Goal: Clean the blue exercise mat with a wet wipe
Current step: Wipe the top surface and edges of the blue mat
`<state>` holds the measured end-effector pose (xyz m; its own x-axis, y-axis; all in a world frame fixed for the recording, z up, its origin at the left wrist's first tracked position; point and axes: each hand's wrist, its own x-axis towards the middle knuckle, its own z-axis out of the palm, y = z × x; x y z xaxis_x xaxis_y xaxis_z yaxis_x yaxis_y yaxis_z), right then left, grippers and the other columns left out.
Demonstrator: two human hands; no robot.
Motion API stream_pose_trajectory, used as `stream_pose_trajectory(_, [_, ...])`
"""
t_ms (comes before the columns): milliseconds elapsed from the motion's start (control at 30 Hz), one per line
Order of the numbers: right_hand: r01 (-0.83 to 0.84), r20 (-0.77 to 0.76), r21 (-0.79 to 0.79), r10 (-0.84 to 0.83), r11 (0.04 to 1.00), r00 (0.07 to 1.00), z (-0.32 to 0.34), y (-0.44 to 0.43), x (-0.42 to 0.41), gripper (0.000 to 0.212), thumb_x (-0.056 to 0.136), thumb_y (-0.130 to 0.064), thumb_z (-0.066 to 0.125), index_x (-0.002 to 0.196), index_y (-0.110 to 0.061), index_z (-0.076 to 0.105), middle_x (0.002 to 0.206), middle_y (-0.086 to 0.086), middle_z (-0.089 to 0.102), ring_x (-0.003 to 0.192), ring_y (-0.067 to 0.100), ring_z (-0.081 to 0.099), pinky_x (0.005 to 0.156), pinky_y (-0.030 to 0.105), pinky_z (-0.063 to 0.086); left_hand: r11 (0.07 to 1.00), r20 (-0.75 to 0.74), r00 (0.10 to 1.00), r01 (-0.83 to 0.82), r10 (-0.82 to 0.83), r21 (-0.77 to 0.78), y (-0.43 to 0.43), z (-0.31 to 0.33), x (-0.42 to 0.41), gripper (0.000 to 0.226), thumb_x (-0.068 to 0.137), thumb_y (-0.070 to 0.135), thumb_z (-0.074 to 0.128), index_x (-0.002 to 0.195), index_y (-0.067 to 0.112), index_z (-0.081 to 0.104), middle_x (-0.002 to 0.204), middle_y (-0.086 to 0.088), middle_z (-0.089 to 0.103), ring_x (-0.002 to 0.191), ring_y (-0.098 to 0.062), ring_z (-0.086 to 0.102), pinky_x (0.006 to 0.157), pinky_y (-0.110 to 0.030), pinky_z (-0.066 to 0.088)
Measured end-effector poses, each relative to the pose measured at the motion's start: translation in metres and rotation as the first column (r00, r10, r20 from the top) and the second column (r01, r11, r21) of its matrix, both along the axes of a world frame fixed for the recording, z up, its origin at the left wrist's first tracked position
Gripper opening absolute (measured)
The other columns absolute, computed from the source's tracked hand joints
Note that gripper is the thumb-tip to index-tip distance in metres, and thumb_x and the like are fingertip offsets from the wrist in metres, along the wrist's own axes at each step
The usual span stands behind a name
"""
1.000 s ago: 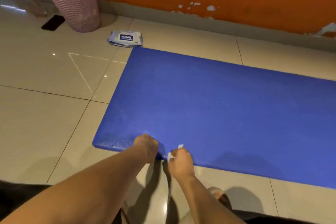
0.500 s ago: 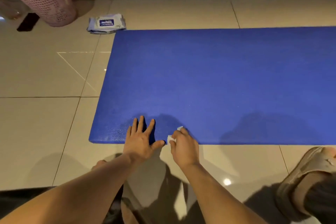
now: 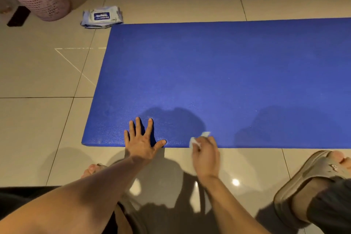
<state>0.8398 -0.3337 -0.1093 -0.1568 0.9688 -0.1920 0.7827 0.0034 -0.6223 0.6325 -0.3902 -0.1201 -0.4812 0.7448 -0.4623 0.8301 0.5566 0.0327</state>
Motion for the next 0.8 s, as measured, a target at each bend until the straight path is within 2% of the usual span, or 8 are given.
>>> stream_pose_trajectory(100, [-0.233, 0.045, -0.027, 0.234, 0.972, 0.971, 0.009, -0.01, -0.045, 0.019, 0.102, -0.028, 0.054, 0.108, -0.019, 0.07, 0.127, 0.002, 0.059, 0.1, 0.024, 0.066, 0.077, 0.029, 0.046, 1.0, -0.003, 1.0, 0.01, -0.01, -0.019, 0.001, 0.002, 0.001, 0.099, 0.082, 0.089, 0.016, 0.159, 0.038, -0.018, 0.168, -0.01, -0.024, 0.154, -0.033, -0.024, 0.127, -0.053, -0.001])
stream_pose_trajectory(167, [-0.257, 0.074, -0.052, 0.261, 0.965, 0.963, 0.01, -0.008, -0.047, 0.024, 0.103, -0.03, 0.053, 0.118, -0.018, 0.067, 0.13, 0.001, 0.058, 0.101, 0.022, 0.066, 0.081, 0.03, 0.051, 1.0, 0.005, 1.0, 0.002, -0.002, -0.001, 0.0, 0.001, 0.001, 0.1, 0.081, 0.09, 0.016, 0.16, 0.037, -0.016, 0.168, -0.01, -0.022, 0.154, -0.033, -0.022, 0.127, -0.052, -0.001])
stream_pose_trajectory(267, [-0.172, 0.014, 0.01, 0.172, 0.985, 0.985, 0.002, -0.002, -0.01, 0.016, 0.098, -0.022, 0.062, 0.108, -0.013, 0.07, 0.119, 0.006, 0.06, 0.092, 0.028, 0.068, 0.079, 0.034, 0.052, 0.998, 0.017, 1.0, -0.012, 0.011, 0.06, -0.003, 0.0, 0.003, 0.106, 0.074, 0.096, 0.004, 0.161, 0.038, -0.014, 0.169, -0.01, -0.02, 0.155, -0.032, -0.021, 0.126, -0.052, -0.002])
stream_pose_trajectory(367, [0.005, 0.061, -0.016, -0.004, 1.0, 0.998, -0.002, 0.016, 0.042, 0.008, 0.091, -0.014, 0.067, 0.097, -0.011, 0.07, 0.108, 0.008, 0.061, 0.084, 0.032, 0.067, 0.075, 0.032, 0.049, 0.998, 0.002, 1.0, -0.011, 0.011, 0.069, -0.005, -0.004, 0.004, 0.107, 0.069, 0.093, -0.004, 0.161, 0.038, -0.014, 0.169, -0.01, -0.019, 0.155, -0.032, -0.021, 0.126, -0.052, -0.002])
stream_pose_trajectory(467, [0.14, 0.068, -0.045, -0.137, 0.989, 0.988, 0.003, 0.035, 0.072, 0.006, 0.092, -0.016, 0.066, 0.088, -0.011, 0.065, 0.101, 0.009, 0.063, 0.079, 0.028, 0.06, 0.071, 0.028, 0.039, 0.995, 0.016, 1.0, -0.029, 0.027, 0.1, -0.004, -0.007, 0.005, 0.106, 0.071, 0.093, -0.002, 0.161, 0.039, -0.012, 0.17, -0.01, -0.017, 0.155, -0.032, -0.021, 0.126, -0.053, -0.003])
stream_pose_trajectory(567, [0.143, 0.026, -0.06, -0.142, 0.988, 0.99, 0.004, 0.04, 0.056, 0.004, 0.092, -0.012, 0.064, 0.089, -0.009, 0.062, 0.1, 0.009, 0.063, 0.085, 0.027, 0.058, 0.071, 0.027, 0.035, 0.99, 0.023, 0.999, -0.034, 0.031, 0.136, -0.007, -0.009, 0.004, 0.104, 0.074, 0.094, 0.002, 0.162, 0.039, -0.009, 0.17, -0.009, -0.016, 0.155, -0.031, -0.02, 0.126, -0.053, -0.003])
stream_pose_trajectory(667, [0.053, -0.006, -0.065, -0.053, 0.996, 0.999, 0.004, 0.027, 0.007, 0.003, 0.092, -0.01, 0.06, 0.092, -0.008, 0.06, 0.098, 0.01, 0.062, 0.091, 0.033, 0.06, 0.073, 0.035, 0.041, 0.992, 0.027, 0.999, -0.04, 0.038, 0.119, -0.006, -0.009, 0.006, 0.102, 0.076, 0.094, 0.003, 0.161, 0.039, -0.011, 0.17, -0.009, -0.018, 0.155, -0.031, -0.021, 0.126, -0.052, -0.004])
stream_pose_trajectory(800, [-0.223, 0.072, -0.078, 0.228, 0.972, 0.971, 0.004, 0.018, -0.039, 0.017, 0.102, -0.022, 0.052, 0.111, -0.012, 0.062, 0.116, 0.006, 0.063, 0.101, 0.028, 0.064, 0.08, 0.038, 0.05, 1.0, 0.008, 1.0, -0.019, 0.019, 0.008, -0.002, -0.005, 0.008, 0.095, 0.085, 0.087, 0.013, 0.159, 0.037, -0.02, 0.167, -0.011, -0.025, 0.154, -0.033, -0.025, 0.126, -0.053, -0.005])
